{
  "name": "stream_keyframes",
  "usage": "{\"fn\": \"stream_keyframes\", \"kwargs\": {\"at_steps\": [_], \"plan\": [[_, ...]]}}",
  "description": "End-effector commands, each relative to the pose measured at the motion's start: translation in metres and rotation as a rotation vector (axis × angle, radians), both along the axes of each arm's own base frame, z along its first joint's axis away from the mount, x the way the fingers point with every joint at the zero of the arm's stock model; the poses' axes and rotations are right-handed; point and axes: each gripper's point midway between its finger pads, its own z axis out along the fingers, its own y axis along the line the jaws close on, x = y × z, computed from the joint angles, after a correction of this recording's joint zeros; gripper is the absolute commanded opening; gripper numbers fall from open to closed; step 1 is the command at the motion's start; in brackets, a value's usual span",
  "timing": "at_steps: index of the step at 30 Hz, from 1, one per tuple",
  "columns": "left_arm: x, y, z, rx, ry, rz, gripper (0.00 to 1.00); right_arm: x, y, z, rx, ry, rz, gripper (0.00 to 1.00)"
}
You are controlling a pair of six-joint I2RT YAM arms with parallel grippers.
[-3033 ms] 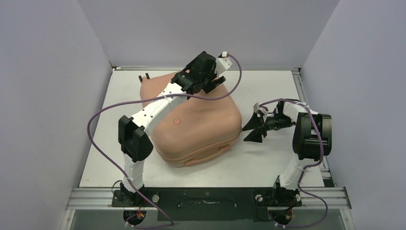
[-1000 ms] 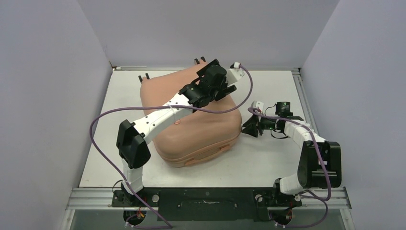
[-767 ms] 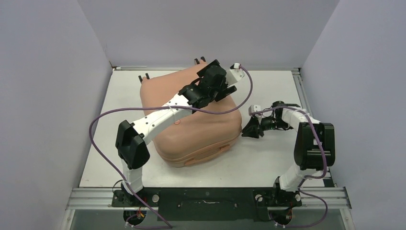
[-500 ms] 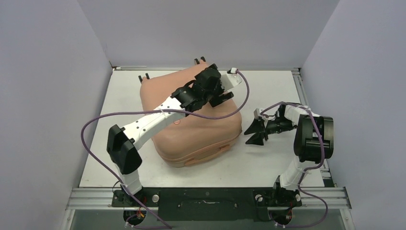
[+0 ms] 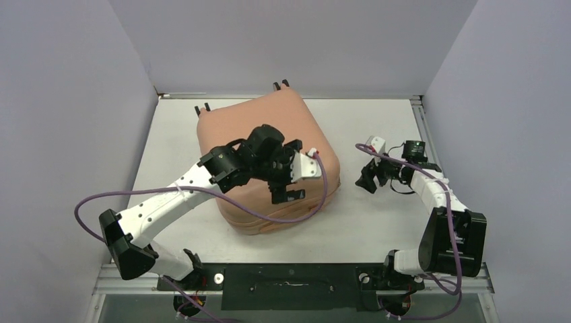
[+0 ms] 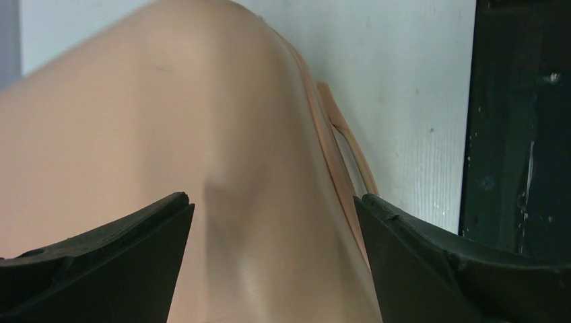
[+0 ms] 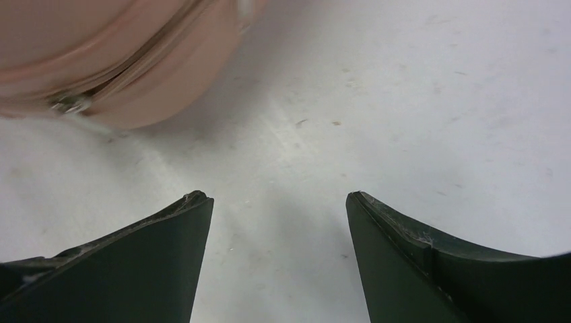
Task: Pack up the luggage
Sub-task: Zip the luggage at the center of the board.
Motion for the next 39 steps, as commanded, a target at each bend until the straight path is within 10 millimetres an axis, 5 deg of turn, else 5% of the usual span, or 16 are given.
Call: {"fn": "stream_keyframes", "kwargs": {"at_steps": [1,5,8,15,21,24,30,35,39], "plan": [[0.007,0.018,-0.046,0.112,-0.067,0.099,0.96,0.061,-0.015,0.043,0.022,-0.162,-0.269,0.75],[0.039,0.059,-0.040,0.098,-0.169,0.300,0.96,0.091,0.000,0.068,-0.040,-0.289,-0.352,0.74],[0.041,0.083,-0.021,0.037,-0.141,0.340,0.96,0.101,0.035,0.079,-0.018,-0.307,-0.310,0.74],[0.056,0.132,-0.004,0.011,-0.182,0.505,0.96,0.066,0.120,0.082,0.061,-0.293,-0.108,0.73],[0.077,0.159,-0.029,0.073,-0.202,0.632,0.96,0.056,0.163,0.095,0.140,-0.282,-0.004,0.72],[0.091,0.176,-0.025,0.062,-0.205,0.698,0.96,0.057,0.179,0.090,0.128,-0.268,0.001,0.72],[0.083,0.175,-0.003,-0.015,-0.176,0.627,0.96,0.051,0.139,0.097,0.065,-0.321,-0.033,0.73],[0.042,0.149,0.000,-0.044,-0.059,0.391,0.96,-0.017,0.108,0.081,-0.024,-0.263,0.173,0.76],[0.051,0.138,0.010,-0.072,-0.089,0.408,0.96,-0.083,0.109,0.053,-0.012,-0.124,0.388,0.77]]}}
